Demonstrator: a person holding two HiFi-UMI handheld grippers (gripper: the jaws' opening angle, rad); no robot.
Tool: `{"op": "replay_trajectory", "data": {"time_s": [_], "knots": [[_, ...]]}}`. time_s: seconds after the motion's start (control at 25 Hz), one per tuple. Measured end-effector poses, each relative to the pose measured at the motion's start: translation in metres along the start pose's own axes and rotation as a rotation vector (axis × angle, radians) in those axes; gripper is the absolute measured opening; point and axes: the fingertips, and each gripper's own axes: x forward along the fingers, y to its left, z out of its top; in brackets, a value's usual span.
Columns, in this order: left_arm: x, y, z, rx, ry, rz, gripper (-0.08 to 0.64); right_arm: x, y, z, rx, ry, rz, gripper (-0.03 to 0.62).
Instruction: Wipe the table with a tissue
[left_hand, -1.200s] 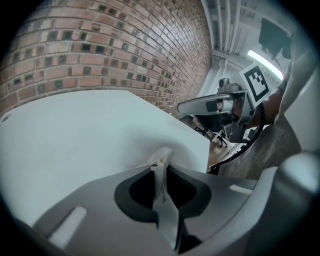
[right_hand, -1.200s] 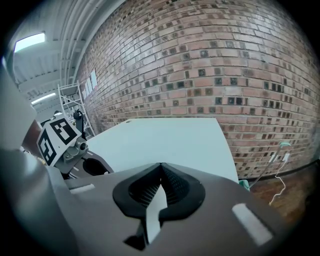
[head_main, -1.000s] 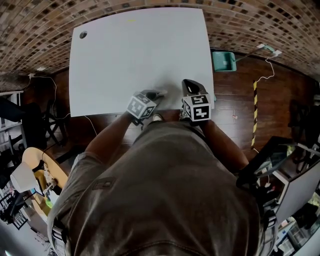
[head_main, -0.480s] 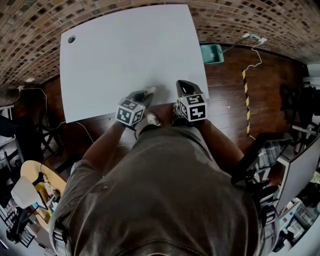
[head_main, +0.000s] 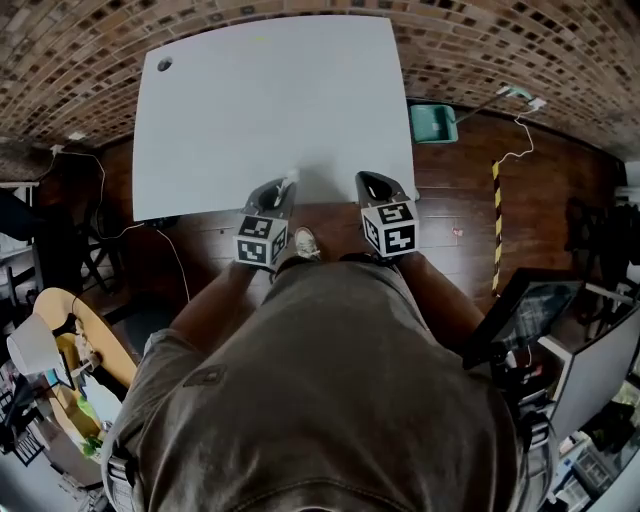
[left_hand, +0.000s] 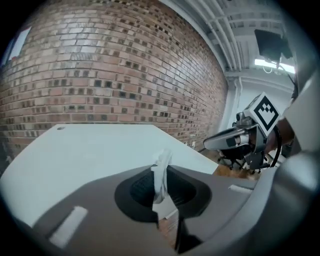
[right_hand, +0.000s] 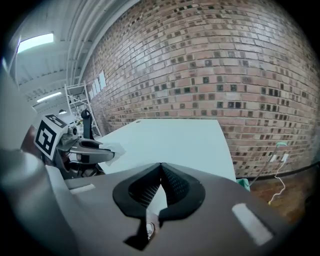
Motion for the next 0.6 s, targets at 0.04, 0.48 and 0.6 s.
{"op": "replay_trajectory", "data": {"time_s": [0.04, 0.48, 0.6], "knots": [[-0.005, -0.003, 0.002, -0.006, -0.006, 0.026, 0.035, -0.004, -0.001, 0.000, -0.006, -0.011, 0.016, 0.014], [-0.039, -0.103, -0.012, -0.041, -0.001, 0.139, 0.035, -0.098, -0.040, -0.053, 0.025, -0.074, 0.099, 0.014], [-0.044, -0.126, -0.015, -0.061, -0.005, 0.161, 0.035, -0.121, -0.050, -0.067, 0.029, -0.081, 0.110, 0.014]]}}
